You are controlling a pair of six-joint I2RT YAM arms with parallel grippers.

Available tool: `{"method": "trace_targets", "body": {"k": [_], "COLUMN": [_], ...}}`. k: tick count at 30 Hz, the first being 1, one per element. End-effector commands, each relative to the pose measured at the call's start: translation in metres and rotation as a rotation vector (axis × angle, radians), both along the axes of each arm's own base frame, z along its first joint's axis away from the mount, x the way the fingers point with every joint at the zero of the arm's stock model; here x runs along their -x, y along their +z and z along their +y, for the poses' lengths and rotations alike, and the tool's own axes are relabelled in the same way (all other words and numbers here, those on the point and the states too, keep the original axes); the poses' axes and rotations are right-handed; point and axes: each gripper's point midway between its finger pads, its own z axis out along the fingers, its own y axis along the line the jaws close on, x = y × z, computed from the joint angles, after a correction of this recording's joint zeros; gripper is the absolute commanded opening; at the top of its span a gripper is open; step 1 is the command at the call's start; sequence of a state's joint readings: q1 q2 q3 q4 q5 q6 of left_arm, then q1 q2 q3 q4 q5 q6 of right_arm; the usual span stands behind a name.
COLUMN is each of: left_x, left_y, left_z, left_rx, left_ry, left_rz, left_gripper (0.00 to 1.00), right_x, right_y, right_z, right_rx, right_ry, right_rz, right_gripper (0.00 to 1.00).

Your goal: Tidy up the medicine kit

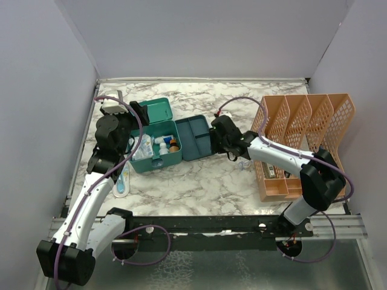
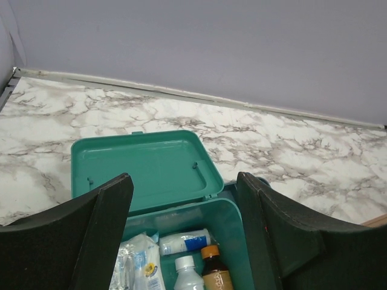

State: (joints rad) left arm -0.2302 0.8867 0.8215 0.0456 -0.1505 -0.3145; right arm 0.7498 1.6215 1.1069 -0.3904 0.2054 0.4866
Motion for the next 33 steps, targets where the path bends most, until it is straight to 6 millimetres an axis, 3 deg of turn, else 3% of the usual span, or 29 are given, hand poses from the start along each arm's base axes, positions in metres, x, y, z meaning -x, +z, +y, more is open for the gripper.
{"method": "trace_targets", "body": {"k": [1, 7, 12, 22, 33], "left_x": [-0.005, -0.001, 0.004, 0.004, 0.002], "left_y": [0.01, 0.003, -0.003, -0.009, -0.012], "left_z": [0.002, 0.005, 0.01, 0.013, 0.013], "left_rx": [0.087, 0.109, 0.094, 0.059, 0.049], "left_ry": [0.029, 0.05, 0.068, 0.078, 0.076], "left_rz": [-0.058, -0.071, -0.076, -0.061, -0.049], "left_gripper": [0.73, 0.73, 0.73, 0.73, 0.73], "right_x": [-0.005, 0.017, 0.027, 0.029, 0.041], "right_y": [-0.004, -0.021, -0.033, -0.054, -0.071], "right_z": [-0.053, -0.107, -0.127, -0.112, -0.111], "right_rx": [0.142, 0.302, 0.393, 0.379, 0.36], "right_ry": [-0.24, -0.424, -0.497, -0.426, -0.419], "right_rz": [-0.077, -0.047, -0.016, 0.066, 0.13], "right_gripper": [0.44, 0.48, 0.49, 0.34, 0.39]}}
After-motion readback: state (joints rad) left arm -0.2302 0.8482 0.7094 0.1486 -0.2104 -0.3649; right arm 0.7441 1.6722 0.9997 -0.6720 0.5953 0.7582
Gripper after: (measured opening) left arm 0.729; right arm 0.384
